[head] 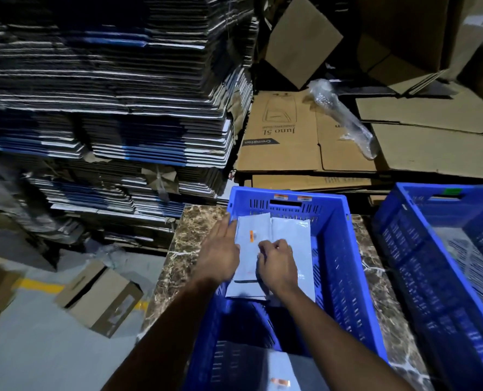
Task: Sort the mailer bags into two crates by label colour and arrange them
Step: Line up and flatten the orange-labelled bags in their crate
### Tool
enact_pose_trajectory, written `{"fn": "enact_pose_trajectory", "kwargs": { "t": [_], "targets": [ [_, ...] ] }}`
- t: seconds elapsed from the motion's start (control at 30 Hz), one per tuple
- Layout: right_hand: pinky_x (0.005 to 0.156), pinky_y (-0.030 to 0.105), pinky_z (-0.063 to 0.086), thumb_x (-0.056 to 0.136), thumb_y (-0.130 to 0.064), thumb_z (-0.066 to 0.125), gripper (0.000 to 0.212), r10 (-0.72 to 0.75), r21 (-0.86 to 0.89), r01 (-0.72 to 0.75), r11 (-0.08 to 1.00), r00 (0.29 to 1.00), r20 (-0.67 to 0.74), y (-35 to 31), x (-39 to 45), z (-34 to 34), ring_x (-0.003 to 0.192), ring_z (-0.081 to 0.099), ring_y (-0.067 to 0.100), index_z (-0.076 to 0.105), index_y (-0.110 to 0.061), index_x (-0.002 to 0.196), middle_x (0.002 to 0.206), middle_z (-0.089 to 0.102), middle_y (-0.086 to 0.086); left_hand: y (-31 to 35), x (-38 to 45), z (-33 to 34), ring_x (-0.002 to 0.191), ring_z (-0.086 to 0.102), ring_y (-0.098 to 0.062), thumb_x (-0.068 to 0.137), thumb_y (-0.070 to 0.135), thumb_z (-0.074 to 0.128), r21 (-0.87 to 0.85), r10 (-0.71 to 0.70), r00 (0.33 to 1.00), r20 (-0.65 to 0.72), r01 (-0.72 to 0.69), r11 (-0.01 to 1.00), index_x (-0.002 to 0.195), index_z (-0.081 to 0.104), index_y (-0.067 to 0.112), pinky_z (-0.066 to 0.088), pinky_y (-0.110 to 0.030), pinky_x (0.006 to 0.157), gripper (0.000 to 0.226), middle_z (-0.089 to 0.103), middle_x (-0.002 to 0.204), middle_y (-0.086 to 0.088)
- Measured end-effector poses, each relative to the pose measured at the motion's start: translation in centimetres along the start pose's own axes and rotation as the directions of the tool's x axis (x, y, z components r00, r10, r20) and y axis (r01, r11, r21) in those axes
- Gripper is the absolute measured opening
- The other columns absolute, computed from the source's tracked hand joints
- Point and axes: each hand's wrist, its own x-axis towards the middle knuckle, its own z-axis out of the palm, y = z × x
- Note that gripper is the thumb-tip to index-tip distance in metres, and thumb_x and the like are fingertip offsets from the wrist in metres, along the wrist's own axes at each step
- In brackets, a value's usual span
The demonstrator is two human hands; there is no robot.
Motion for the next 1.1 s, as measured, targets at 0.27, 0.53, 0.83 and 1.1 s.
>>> {"fn": "enact_pose_trajectory", "kwargs": {
  "t": [0.27,0.53,0.83,1.1],
  "targets": [
    [0.122,0.054,0.015,0.102,-0.038,0.041,0.06,-0.226,-0.219,0.259,0.941,0.96,0.164,-1.3,5.9,3.8,0.152,0.014,0.035,0.028,-0.016,0.156,0.164,0.016,0.015,-0.2,0.5,0.1,0.153,-0.005,-0.015,0.106,0.036,0.028,-0.005,-0.027,0.999,-0.022,0.027,1.0,0.159,-0.001,0.023,0.005,-0.041,0.125,0.062,-0.008,0.165,0.009],
    [0.123,0.05,-0.006,0.104,-0.044,0.023,0.064,-0.134,-0.234,0.193,0.953,0.96,0.247,-1.0,7.2,7.2,0.153,-0.014,0.03,0.002,-0.02,0.16,0.166,-0.01,0.012,-1.6,0.1,1.8,0.152,0.009,-0.017,0.102,0.036,0.035,-0.058,0.09,0.971,-0.221,-0.105,0.993,0.156,0.026,0.016,0.018,-0.045,0.12,0.058,0.019,0.164,-0.001],
    [0.123,0.05,-0.008,0.104,-0.045,0.022,0.065,-0.121,-0.273,0.195,0.942,0.956,0.267,-0.3,7.4,8.4,0.153,-0.014,0.032,0.001,-0.02,0.16,0.166,-0.008,0.013,-1.5,-0.1,1.5,0.149,0.026,-0.029,0.098,0.041,0.03,-0.117,0.082,0.974,-0.212,-0.109,0.987,0.152,0.037,0.01,0.033,-0.051,0.115,0.062,0.033,0.16,-0.007],
    [0.121,0.054,-0.012,0.106,-0.045,0.018,0.064,-0.131,-0.323,0.207,0.924,0.962,0.241,-1.4,6.0,6.1,0.152,-0.019,0.03,-0.007,-0.02,0.159,0.165,-0.015,0.011,-0.6,0.1,0.9,0.153,-0.002,-0.015,0.105,0.037,0.029,-0.063,-0.001,0.993,-0.115,-0.006,0.998,0.159,0.009,0.024,0.011,-0.041,0.124,0.059,0.001,0.165,0.012]
  ]
}}
